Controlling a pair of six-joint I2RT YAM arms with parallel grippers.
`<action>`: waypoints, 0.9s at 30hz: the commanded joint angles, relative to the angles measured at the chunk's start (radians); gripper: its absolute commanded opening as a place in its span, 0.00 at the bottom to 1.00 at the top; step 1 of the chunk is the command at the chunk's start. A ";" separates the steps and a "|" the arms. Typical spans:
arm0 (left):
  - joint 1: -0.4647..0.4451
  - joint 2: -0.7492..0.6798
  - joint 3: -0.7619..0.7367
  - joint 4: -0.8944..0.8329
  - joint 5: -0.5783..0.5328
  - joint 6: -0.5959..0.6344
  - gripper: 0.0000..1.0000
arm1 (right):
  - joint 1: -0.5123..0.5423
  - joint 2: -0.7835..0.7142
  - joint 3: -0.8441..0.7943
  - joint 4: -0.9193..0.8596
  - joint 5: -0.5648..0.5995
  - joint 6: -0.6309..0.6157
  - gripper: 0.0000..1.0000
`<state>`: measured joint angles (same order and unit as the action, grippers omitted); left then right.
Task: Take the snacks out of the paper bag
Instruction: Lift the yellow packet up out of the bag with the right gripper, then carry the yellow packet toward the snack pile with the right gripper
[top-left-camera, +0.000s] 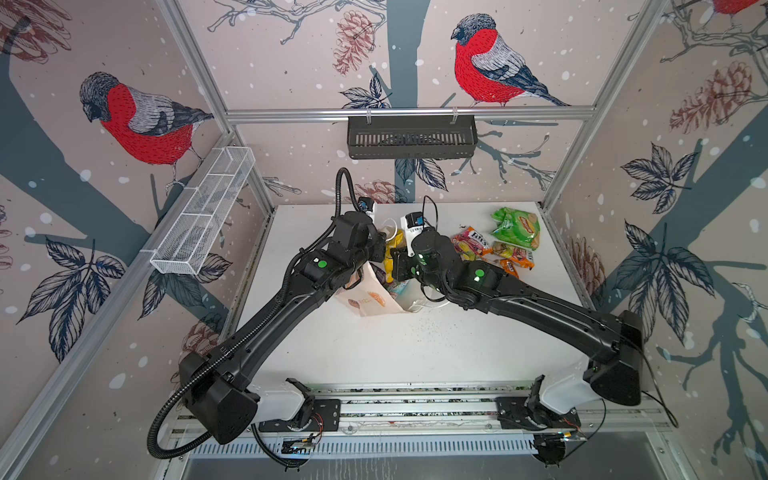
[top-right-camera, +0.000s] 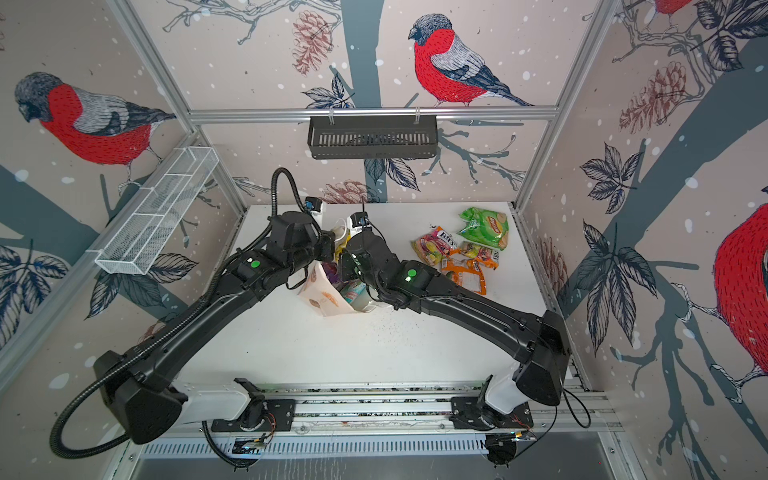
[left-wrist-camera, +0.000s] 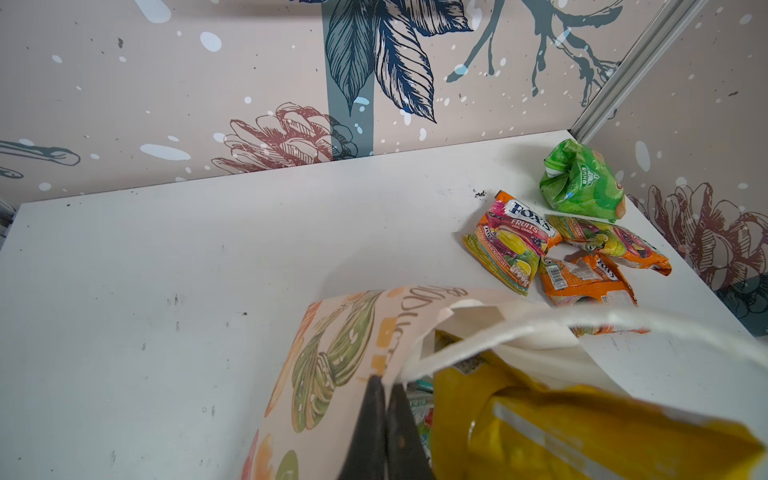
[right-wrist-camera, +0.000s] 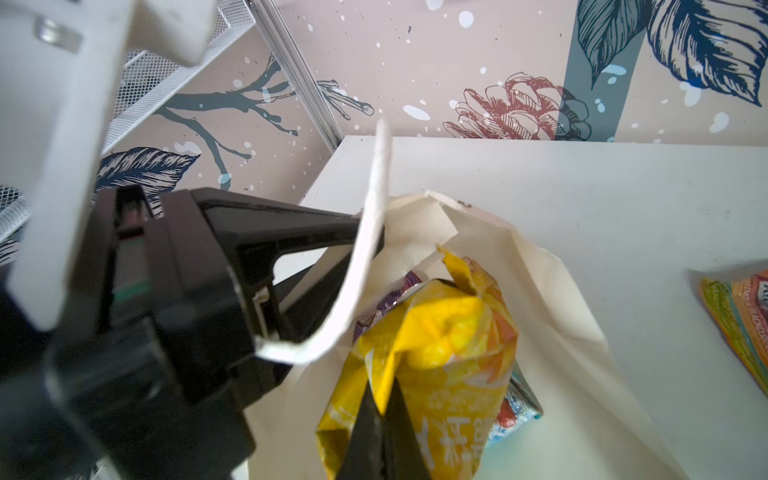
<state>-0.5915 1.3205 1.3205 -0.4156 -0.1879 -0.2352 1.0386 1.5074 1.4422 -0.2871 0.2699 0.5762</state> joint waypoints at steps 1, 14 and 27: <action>0.011 0.009 0.034 0.026 -0.009 0.028 0.00 | -0.005 -0.029 -0.002 0.001 0.027 -0.008 0.00; 0.086 -0.003 -0.063 0.116 0.095 0.019 0.00 | -0.055 -0.144 -0.030 0.004 -0.002 0.002 0.00; 0.137 -0.053 -0.162 0.173 0.068 0.036 0.00 | -0.210 -0.230 -0.026 0.032 -0.118 -0.029 0.00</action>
<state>-0.4553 1.2755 1.1652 -0.2966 -0.0883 -0.2092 0.8452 1.2915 1.4036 -0.2935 0.1722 0.5701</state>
